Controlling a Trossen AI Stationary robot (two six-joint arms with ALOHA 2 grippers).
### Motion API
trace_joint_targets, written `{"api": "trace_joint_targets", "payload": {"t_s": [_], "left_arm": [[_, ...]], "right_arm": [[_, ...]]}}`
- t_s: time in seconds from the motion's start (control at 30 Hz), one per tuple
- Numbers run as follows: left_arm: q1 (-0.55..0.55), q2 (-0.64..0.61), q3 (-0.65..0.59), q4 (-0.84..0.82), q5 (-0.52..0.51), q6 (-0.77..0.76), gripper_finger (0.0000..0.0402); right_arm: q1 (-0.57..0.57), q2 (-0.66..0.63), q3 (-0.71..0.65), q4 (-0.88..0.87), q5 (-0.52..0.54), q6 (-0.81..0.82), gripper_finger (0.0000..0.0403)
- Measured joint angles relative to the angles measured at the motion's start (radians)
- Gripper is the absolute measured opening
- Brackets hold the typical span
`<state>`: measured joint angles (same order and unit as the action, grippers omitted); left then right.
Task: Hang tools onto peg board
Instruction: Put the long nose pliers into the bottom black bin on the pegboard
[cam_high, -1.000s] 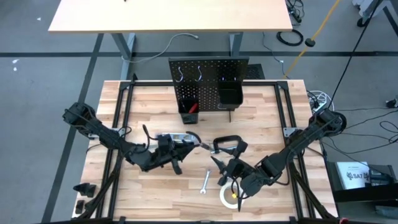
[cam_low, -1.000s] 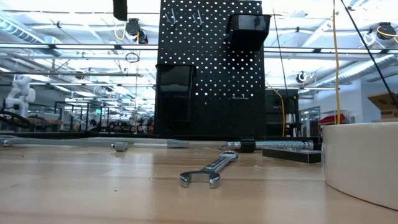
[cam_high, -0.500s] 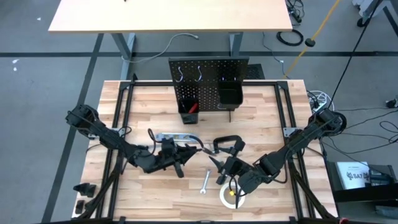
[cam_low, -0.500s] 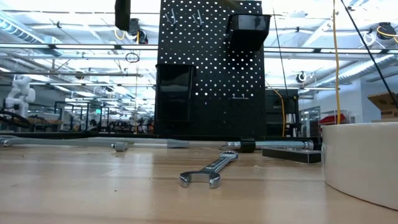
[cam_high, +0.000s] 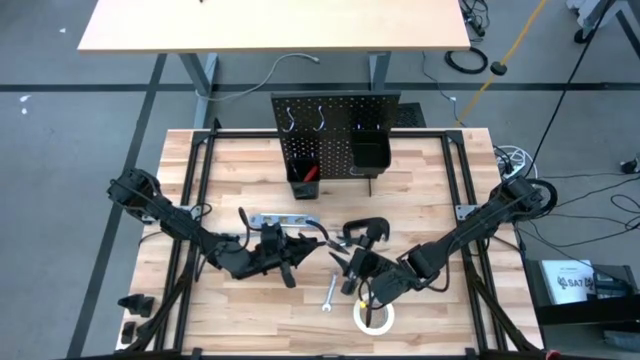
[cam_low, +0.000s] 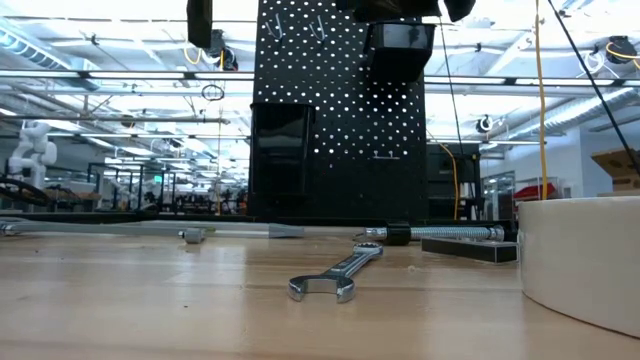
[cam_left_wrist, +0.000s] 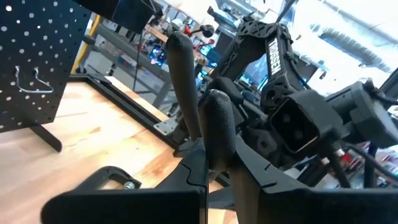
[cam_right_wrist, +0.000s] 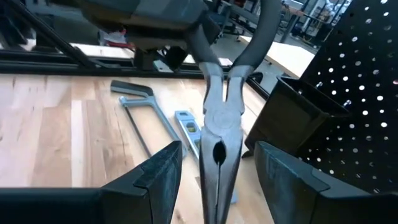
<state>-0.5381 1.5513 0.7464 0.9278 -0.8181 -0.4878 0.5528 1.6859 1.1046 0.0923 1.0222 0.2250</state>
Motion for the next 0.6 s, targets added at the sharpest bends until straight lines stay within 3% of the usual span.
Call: {"api": "trace_joint_targets", "payload": {"t_s": [0.4,0.6], "left_arm": [[0.000,0.000,0.000,-0.056,0.000,-0.004,0.0033],[0.001,0.000,0.000,-0.056,0.000,-0.004,0.0033]], "right_arm": [[-0.013,-0.001,0.000,0.010,0.002,0.025,0.0192],[-0.016,-0.001,0.000,0.009,-0.008,0.025,0.0140]]}}
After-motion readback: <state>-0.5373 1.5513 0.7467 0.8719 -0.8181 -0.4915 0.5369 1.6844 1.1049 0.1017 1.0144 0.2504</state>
